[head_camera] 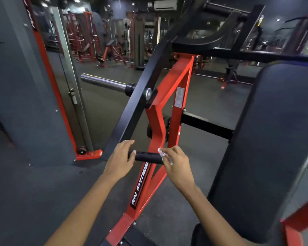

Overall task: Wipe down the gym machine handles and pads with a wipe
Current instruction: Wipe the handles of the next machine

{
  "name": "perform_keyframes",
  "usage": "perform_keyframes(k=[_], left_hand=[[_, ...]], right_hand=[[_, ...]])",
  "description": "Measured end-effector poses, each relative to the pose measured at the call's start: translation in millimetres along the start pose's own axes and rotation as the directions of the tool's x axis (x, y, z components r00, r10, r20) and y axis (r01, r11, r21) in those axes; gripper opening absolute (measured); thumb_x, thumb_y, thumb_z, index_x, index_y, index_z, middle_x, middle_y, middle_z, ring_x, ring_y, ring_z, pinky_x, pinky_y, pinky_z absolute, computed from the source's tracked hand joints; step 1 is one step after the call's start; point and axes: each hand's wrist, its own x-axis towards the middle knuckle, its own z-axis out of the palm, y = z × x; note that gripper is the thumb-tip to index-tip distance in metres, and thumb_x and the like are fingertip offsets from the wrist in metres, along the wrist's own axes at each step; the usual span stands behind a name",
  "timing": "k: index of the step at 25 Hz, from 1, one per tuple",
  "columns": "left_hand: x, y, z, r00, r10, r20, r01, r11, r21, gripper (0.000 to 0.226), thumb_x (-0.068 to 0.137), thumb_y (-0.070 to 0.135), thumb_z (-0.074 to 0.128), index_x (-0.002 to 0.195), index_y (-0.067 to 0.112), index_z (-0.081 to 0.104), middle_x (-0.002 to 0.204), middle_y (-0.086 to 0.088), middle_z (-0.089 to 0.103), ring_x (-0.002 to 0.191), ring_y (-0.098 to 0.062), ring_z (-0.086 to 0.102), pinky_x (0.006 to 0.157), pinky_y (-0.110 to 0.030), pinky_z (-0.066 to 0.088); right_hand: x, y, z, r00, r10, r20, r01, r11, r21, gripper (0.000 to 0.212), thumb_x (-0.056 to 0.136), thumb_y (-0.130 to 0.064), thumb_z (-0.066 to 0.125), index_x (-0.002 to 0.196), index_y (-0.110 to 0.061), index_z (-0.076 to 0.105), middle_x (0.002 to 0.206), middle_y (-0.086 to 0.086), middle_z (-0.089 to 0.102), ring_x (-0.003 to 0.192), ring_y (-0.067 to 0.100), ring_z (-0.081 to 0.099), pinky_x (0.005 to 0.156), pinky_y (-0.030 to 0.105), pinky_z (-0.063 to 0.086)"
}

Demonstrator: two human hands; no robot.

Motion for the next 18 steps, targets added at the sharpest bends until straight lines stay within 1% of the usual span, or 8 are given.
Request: perform_keyframes(k=[3,5,6,8,10,13,16,18], left_hand=[[28.9,-59.4,-7.4,0.995,0.101,0.020,-0.103,0.989,0.107,0.050,0.098,0.026,0.042,0.143,0.007,0.035,0.150,-0.008,0.035,0.141,-0.022,0.026,0.115,-0.031,0.021],[47.1,-87.6,-4.6,0.984,0.173,0.053,-0.179,0.973,0.149,0.055,0.099,0.029,0.035,0.147,0.005,0.025,0.155,-0.009,0.023,0.145,-0.023,0.016,0.117,-0.036,0.017],[54.5,-94.1,-0.9,0.980,0.179,0.086,-0.191,0.968,0.161,0.056,0.099,0.028,0.034,0.149,0.006,0.019,0.158,-0.008,0.015,0.146,-0.022,0.010,0.118,-0.039,0.015],[66.2,-105.8,10.2,0.965,0.217,0.146,-0.246,0.945,0.217,0.060,0.099,0.032,0.029,0.150,0.007,0.011,0.159,-0.007,0.004,0.147,-0.021,0.001,0.119,-0.042,0.012],[73.2,-111.2,20.1,0.937,0.293,0.190,-0.341,0.887,0.311,0.061,0.097,0.038,0.027,0.150,0.008,0.017,0.159,-0.012,0.004,0.147,-0.027,0.002,0.118,-0.049,0.013],[69.7,-115.9,28.9,0.901,0.376,0.217,-0.431,0.830,0.355,0.055,0.094,0.045,0.035,0.141,0.016,0.043,0.158,-0.017,0.007,0.146,-0.033,0.005,0.115,-0.055,0.015],[68.8,-119.0,25.8,0.880,0.429,0.204,-0.474,0.824,0.310,0.043,0.089,0.050,0.047,0.122,0.025,0.062,0.157,-0.019,0.008,0.146,-0.035,0.005,0.114,-0.058,0.017],[70.5,-120.2,23.7,0.870,0.443,0.218,-0.492,0.813,0.311,0.040,0.088,0.051,0.049,0.118,0.029,0.064,0.158,-0.016,0.008,0.146,-0.036,0.004,0.113,-0.060,0.017]], right_hand=[[17.1,-17.0,62.7,0.999,-0.014,0.031,0.017,0.996,-0.093,0.025,0.083,0.000,0.058,0.104,-0.005,0.070,0.084,0.005,0.052,0.072,0.020,0.057,0.070,0.028,0.047],[23.3,-27.7,100.5,0.998,-0.029,0.059,0.040,0.978,-0.203,0.017,0.076,0.001,0.062,0.090,-0.004,0.070,0.078,0.008,0.051,0.062,0.025,0.055,0.059,0.032,0.048],[25.8,-30.5,114.0,0.997,-0.015,0.074,0.035,0.960,-0.277,0.014,0.070,0.003,0.068,0.081,-0.005,0.067,0.075,0.007,0.049,0.056,0.024,0.053,0.050,0.028,0.045],[26.1,-33.2,136.5,0.995,0.055,0.079,-0.018,0.912,-0.410,0.027,0.057,0.006,0.077,0.073,-0.008,0.061,0.074,0.005,0.049,0.053,0.021,0.051,0.042,0.023,0.031],[22.7,-31.8,147.5,0.991,0.086,0.101,-0.025,0.865,-0.500,0.039,0.050,0.006,0.080,0.080,-0.010,0.062,0.080,0.003,0.051,0.061,0.020,0.054,0.038,0.024,0.030],[16.4,-29.3,148.4,0.990,0.036,0.133,0.048,0.812,-0.582,0.053,0.045,0.004,0.081,0.093,-0.011,0.066,0.088,0.002,0.057,0.074,0.018,0.053,0.035,0.023,0.037],[18.4,-31.8,145.3,0.991,0.071,0.112,0.015,0.783,-0.622,0.050,0.047,-0.002,0.083,0.094,-0.011,0.067,0.091,0.000,0.055,0.080,0.015,0.040,0.038,0.021,0.040],[16.4,-26.5,137.9,0.991,0.109,0.075,-0.036,0.769,-0.638,0.053,0.052,-0.004,0.084,0.102,-0.009,0.066,0.094,-0.001,0.050,0.082,0.015,0.043,0.039,0.022,0.042]])
